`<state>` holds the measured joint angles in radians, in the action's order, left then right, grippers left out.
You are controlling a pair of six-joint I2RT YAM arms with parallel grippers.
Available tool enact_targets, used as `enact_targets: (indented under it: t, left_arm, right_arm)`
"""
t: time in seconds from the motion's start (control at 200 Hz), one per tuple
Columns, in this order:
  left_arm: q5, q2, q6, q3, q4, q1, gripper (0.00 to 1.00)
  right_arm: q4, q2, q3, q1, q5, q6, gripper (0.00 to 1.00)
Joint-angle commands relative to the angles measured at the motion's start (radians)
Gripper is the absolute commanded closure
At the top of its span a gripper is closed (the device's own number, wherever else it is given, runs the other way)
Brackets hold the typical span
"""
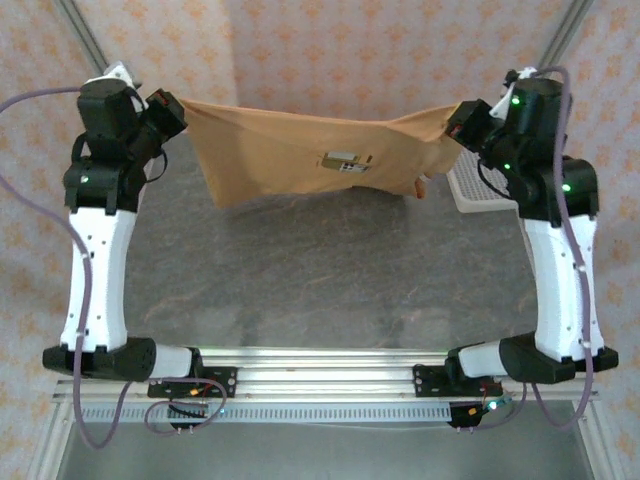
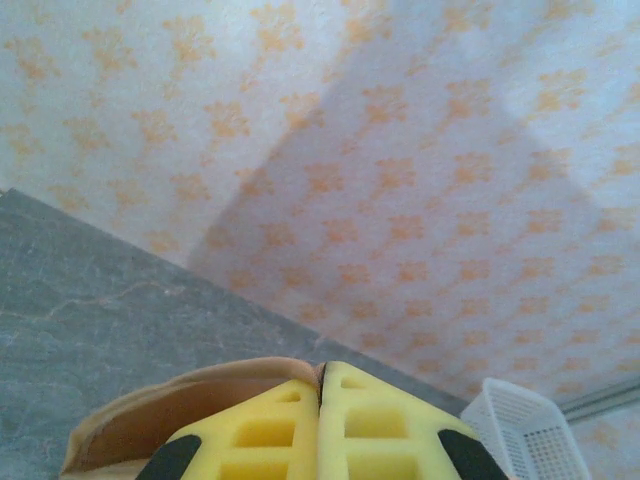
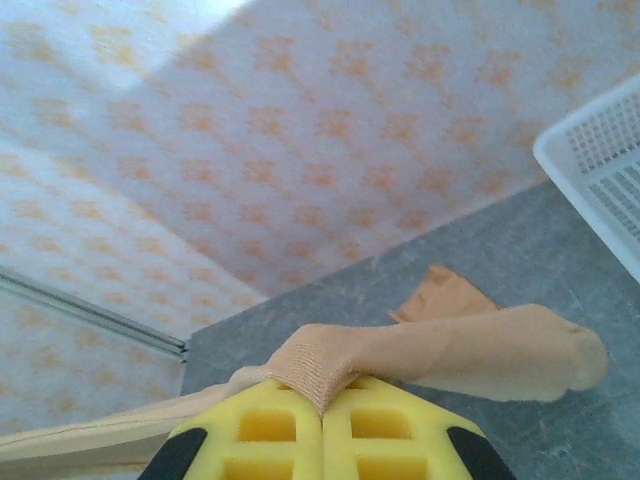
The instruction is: Fold the inside-out t-shirt
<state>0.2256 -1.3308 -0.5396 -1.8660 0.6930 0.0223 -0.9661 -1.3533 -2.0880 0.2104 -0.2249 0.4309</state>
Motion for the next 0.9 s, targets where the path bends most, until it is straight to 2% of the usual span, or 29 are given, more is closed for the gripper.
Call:
enact_targets:
  t: [0.0,0.135,0.31,0.485,0.59,0.751,0.891]
  left_arm:
    - [0.007,0.108,0.028,-0.034,0.035,0.011,1.00]
    - [0.031,0.143,0.033,-0.061,0.072,0.011,1.00]
    - [0.038,0.154,0.050,0.001,0.055,0.013,1.00]
    - [0.064,0.031,0.043,-0.005,0.016,0.012,1.00]
    - [0.066,-0.080,0.043,-0.066,0.008,0.013,1.00]
    - [0.073,-0.272,0.029,-0.219,0.018,0.013,1.00]
    - [0.088,-0.453,0.012,-0.455,0.062,0.016,1.00]
  right_arm:
    - [-0.072,0.062,-0.089,-0.004,-0.033,-0.044,1.00]
    - [-0.118,0.072,-0.133,-0.003,-0.054,-0.046,1.00]
    - [-0.074,0.091,-0.055,-0.003,-0.036,-0.054,1.00]
    - [-0.029,-0.009,-0.058,-0.004,0.031,-0.093,1.00]
    - [0.013,-0.088,-0.078,-0.006,0.060,-0.108,1.00]
    - [0.016,-0.262,-0.234,-0.033,0.042,-0.108,1.00]
    - [-0.039,-0.460,-0.528,-0.084,0.012,-0.084,1.00]
